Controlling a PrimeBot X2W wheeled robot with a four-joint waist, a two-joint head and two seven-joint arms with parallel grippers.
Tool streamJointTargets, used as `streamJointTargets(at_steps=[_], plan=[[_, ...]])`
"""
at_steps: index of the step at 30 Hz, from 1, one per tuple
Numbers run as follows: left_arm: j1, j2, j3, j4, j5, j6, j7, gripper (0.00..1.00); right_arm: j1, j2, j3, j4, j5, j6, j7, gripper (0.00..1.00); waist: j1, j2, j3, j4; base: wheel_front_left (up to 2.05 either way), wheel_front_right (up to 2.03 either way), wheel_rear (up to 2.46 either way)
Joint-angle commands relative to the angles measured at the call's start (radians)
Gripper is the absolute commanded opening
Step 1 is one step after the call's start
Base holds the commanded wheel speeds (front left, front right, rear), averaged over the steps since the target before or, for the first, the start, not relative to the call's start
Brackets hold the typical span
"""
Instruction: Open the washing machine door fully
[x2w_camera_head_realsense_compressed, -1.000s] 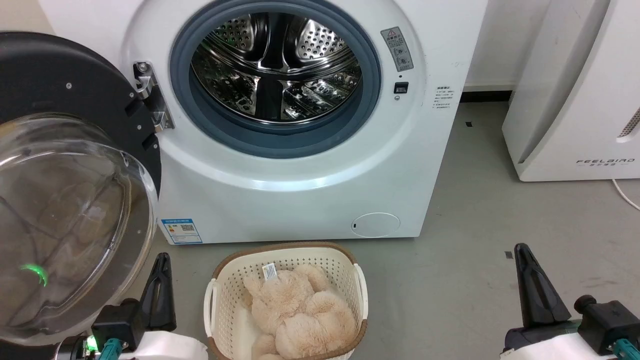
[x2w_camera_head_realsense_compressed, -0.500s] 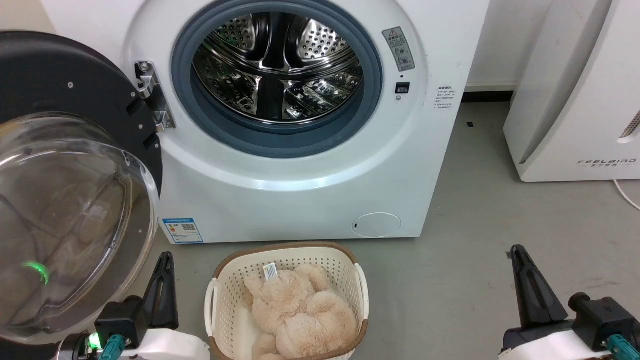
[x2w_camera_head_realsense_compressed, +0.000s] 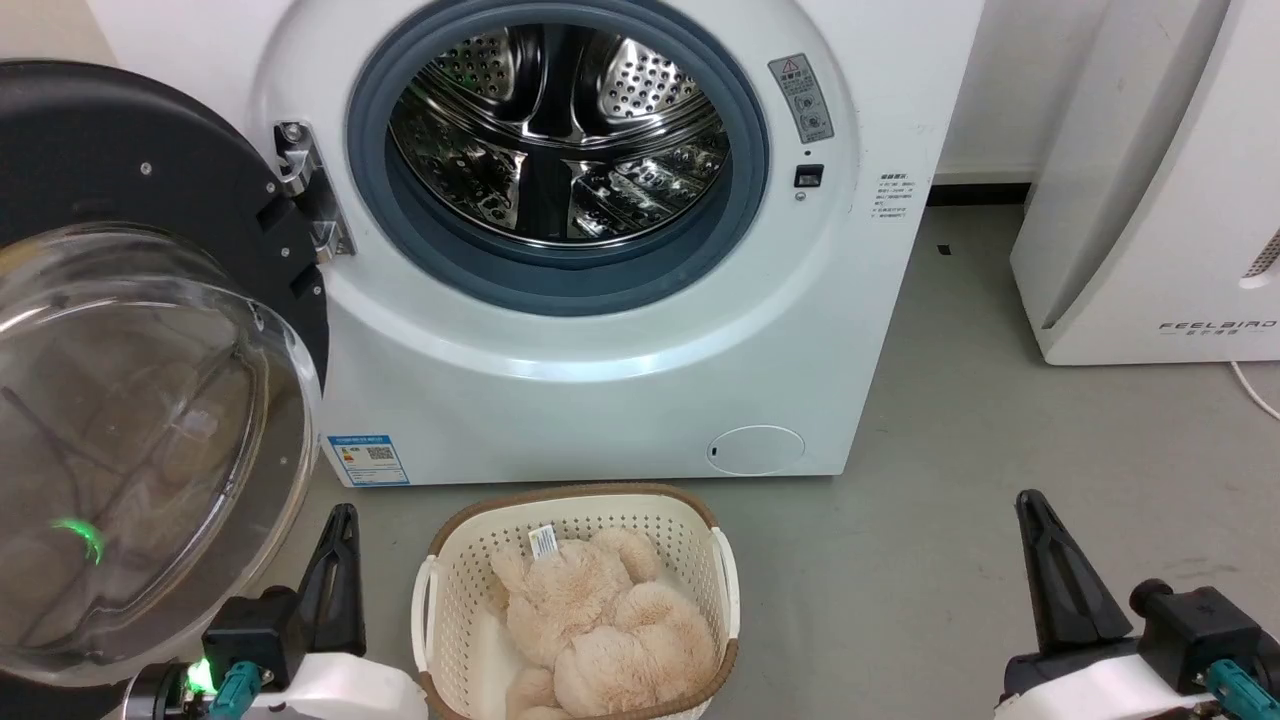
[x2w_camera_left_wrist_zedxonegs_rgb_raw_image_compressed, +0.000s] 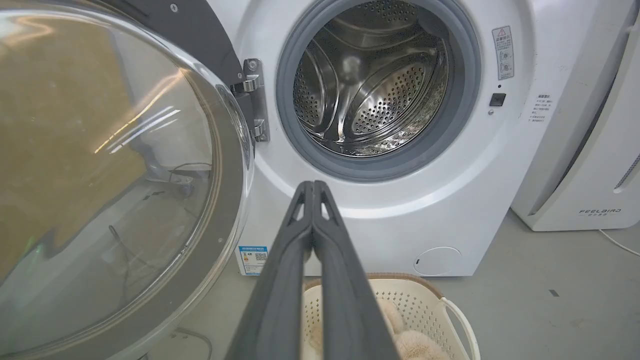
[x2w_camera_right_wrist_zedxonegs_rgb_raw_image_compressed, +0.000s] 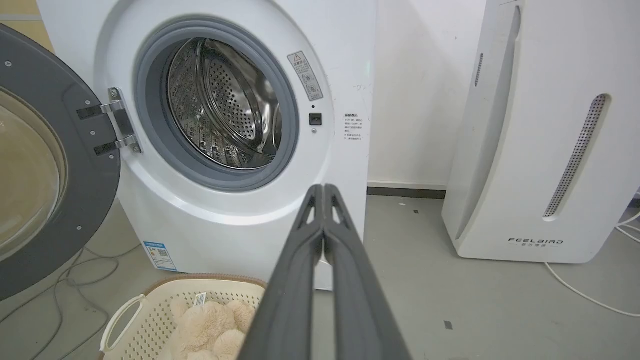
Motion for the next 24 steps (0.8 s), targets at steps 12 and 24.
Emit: streamJointTargets(at_steps=[12, 24], plan=[[-0.009, 0.0, -0.01, -0.015, 0.016, 0.007, 0.028, 0.0, -0.018, 0.002, 0.003, 0.002, -0.019, 0.0, 0.028, 0.0, -0.0001, 0.0, 0.0, 0.004, 0.0, 0.0, 0.0], [-0.011, 0.0, -0.018, -0.024, 0.022, 0.009, 0.053, 0.0, -0.024, 0.002, 0.004, 0.004, -0.031, 0.0, 0.053, 0.0, -0.0001, 0.0, 0.0, 0.007, 0.0, 0.0, 0.0]])
